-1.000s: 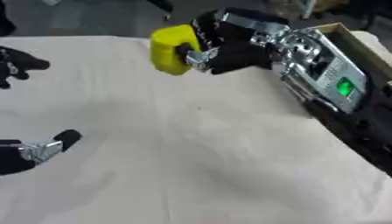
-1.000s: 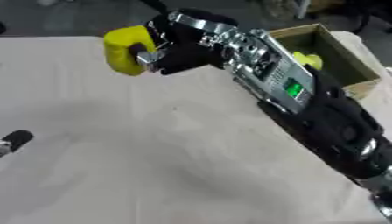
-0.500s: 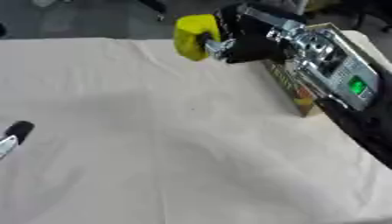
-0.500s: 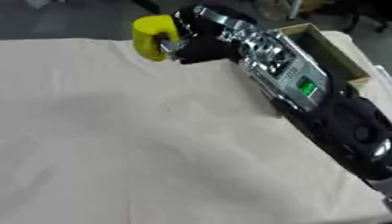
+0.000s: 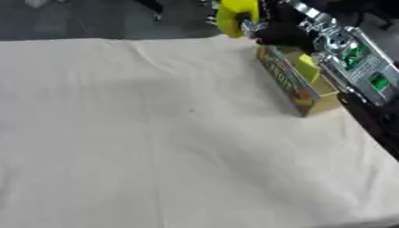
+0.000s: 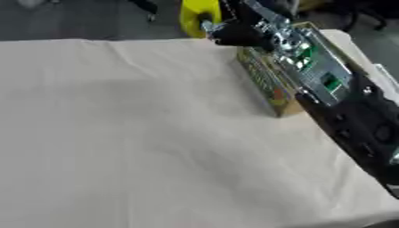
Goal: Pick up the objects with one hand, pass them to the other hand, and then place them into the box on the other side of the table.
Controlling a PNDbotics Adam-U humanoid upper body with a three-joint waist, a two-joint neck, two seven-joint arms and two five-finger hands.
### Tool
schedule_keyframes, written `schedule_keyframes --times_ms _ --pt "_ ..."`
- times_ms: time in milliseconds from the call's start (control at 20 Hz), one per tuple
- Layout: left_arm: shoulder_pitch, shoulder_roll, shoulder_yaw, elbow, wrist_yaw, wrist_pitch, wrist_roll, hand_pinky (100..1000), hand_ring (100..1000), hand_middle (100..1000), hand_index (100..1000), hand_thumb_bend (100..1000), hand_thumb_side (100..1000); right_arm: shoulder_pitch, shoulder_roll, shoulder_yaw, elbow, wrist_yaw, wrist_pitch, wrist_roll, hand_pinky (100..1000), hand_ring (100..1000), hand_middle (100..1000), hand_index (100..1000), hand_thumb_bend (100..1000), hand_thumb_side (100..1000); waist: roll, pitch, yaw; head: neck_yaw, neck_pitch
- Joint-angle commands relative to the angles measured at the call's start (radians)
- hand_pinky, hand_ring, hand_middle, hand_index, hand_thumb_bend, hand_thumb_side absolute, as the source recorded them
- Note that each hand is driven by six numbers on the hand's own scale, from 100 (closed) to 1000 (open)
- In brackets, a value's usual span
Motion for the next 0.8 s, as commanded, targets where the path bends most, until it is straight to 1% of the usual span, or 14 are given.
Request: schedule_keyframes --times_ms 50,300,500,650,800 --pt "-0.003 0.029 0.028 -0.008 0.007 0.016 0.036 500 606 677 821 454 338 0.005 -0.045 -0.050 0.033 0.009 -0.012 -0.038 883 811 613 629 100 235 0.008 0.002 -0.003 -0.017 -0.014" --pt "-0.002 0.032 0.038 -0.010 0.009 0.025 0.064 498 604 674 818 451 328 0.032 -0.056 -0.091 0.109 0.043 -0.026 -0.059 884 809 614 630 100 233 0.010 0.002 -0.008 -0.032 -0.021" --pt "0.006 0.026 0.040 -0.004 0.011 0.030 0.079 495 603 672 816 446 331 0.053 -0.053 -0.119 0.179 0.048 -0.033 -0.066 881 804 615 635 100 261 0.013 0.003 -0.011 -0.035 -0.025" --pt "0.011 0.022 0.040 -0.001 0.015 0.031 0.086 492 602 672 818 441 326 0.060 -0.051 -0.131 0.222 0.041 -0.036 -0.076 879 806 615 635 100 266 0.015 0.003 -0.014 -0.040 -0.025" --pt "0.014 0.019 0.037 -0.002 0.021 0.031 0.097 490 601 673 819 436 329 0.059 -0.047 -0.136 0.269 0.060 -0.023 -0.107 879 806 614 633 100 250 0.016 0.004 -0.017 -0.051 -0.027"
